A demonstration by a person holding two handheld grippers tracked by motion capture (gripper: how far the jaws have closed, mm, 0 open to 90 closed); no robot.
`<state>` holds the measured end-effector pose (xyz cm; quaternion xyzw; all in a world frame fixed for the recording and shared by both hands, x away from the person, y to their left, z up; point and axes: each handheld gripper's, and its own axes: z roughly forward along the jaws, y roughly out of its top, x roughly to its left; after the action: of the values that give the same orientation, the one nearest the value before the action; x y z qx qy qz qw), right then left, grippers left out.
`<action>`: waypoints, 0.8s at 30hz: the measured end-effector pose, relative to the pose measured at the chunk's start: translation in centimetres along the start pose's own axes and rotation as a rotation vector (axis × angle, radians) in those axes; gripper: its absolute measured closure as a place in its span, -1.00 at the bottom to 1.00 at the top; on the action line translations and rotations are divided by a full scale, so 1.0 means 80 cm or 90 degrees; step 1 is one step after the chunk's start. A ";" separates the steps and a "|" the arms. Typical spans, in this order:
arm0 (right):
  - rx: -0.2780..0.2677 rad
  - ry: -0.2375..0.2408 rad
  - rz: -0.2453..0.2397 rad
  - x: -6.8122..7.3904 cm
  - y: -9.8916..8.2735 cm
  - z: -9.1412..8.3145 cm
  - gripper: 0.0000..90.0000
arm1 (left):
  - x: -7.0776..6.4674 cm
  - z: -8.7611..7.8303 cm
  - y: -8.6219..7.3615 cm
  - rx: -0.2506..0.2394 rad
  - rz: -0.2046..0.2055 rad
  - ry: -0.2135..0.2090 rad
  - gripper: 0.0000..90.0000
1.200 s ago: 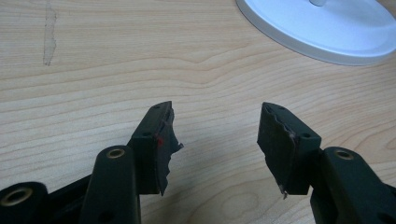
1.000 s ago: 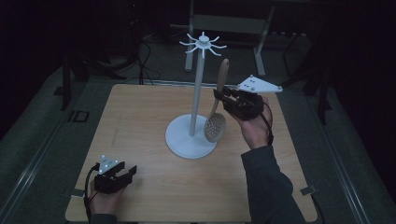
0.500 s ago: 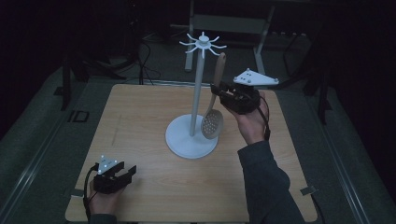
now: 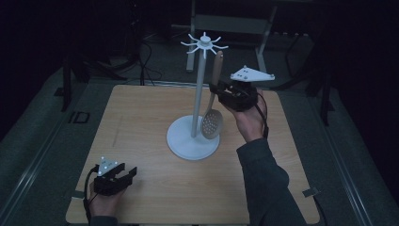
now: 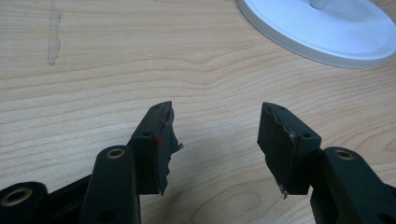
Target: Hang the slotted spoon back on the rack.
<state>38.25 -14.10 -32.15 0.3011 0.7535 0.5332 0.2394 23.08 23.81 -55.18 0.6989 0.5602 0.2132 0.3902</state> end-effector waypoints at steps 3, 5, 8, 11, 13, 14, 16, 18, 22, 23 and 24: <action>0.006 -0.001 -0.002 0.000 0.000 0.004 0.64 | 0.000 0.000 0.000 0.000 0.000 0.000 0.02; 0.009 -0.001 -0.005 0.001 0.001 0.006 0.64 | 0.000 0.000 0.000 0.000 0.000 0.000 0.02; 0.008 -0.002 -0.005 0.002 0.003 0.009 0.64 | 0.000 0.000 0.000 0.000 0.000 0.000 0.02; 0.007 -0.003 -0.001 0.002 0.005 0.010 0.64 | 0.000 0.000 0.000 0.000 0.000 0.000 0.02; 0.007 -0.004 -0.002 0.002 0.006 0.011 0.64 | 0.000 0.000 0.000 0.000 0.000 0.000 0.02; 0.008 -0.003 -0.002 0.002 0.006 0.011 0.64 | 0.000 0.000 0.000 0.000 0.000 0.000 0.02; 0.012 -0.002 -0.004 0.002 0.004 0.012 0.64 | 0.000 0.000 0.000 0.000 0.000 0.000 0.02; 0.009 0.004 0.000 0.002 0.002 0.012 0.63 | 0.000 0.000 0.000 -0.001 -0.001 0.000 0.02; 0.003 0.011 0.000 0.001 -0.001 0.009 0.58 | 0.000 0.000 0.000 0.000 0.001 0.000 0.02; 0.003 0.010 -0.002 0.002 -0.001 0.009 0.54 | 0.000 0.000 0.000 0.000 0.002 0.000 0.02; 0.001 0.011 -0.002 0.002 -0.001 0.008 0.50 | 0.000 0.000 0.000 0.000 0.001 0.000 0.02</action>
<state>38.53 -13.60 -32.45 0.2954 0.7567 0.5344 0.2338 23.07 23.78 -55.18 0.6993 0.5598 0.2134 0.3900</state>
